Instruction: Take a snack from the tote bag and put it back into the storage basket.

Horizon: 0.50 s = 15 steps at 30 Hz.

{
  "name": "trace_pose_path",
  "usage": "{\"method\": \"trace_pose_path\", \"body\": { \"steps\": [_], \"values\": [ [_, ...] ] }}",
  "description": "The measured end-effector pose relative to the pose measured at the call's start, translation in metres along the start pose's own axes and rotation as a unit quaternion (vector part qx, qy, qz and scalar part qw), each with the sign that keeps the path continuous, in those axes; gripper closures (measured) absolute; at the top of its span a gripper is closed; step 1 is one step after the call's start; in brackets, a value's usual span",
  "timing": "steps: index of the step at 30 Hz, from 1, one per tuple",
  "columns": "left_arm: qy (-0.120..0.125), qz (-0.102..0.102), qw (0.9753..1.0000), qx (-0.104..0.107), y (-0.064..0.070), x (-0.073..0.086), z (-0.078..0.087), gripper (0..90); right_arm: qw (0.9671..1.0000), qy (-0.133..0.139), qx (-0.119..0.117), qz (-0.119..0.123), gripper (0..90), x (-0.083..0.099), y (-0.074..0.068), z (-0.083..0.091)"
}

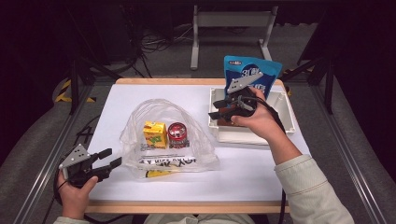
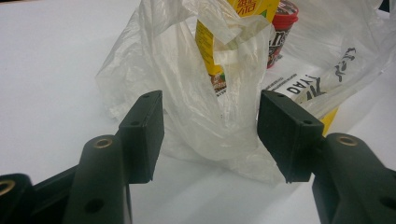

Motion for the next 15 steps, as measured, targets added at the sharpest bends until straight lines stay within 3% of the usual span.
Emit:
{"method": "trace_pose_path", "body": {
  "steps": [8, 15],
  "values": [
    [0.000, 0.000, 1.0000, 0.000, -0.001, 0.001, 0.001, 41.9, 0.9994, -0.025, -0.013, 0.018, 49.7, -0.008, -0.008, -0.018],
    [0.004, 0.001, 1.0000, 0.000, -0.002, 0.001, 0.002, 41.2, 0.9989, -0.019, -0.027, 0.032, 48.6, -0.023, -0.017, -0.032]
  ]
}}
Point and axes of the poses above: each handheld gripper's, and its own axes: z roughly backward along the jaws, x roughly out of its underside, y roughly to its right, the point moved 10 cm from there along -z, roughly forward along the jaws, and after that the axes turned 14 degrees about -x, right-handed, at the moved point
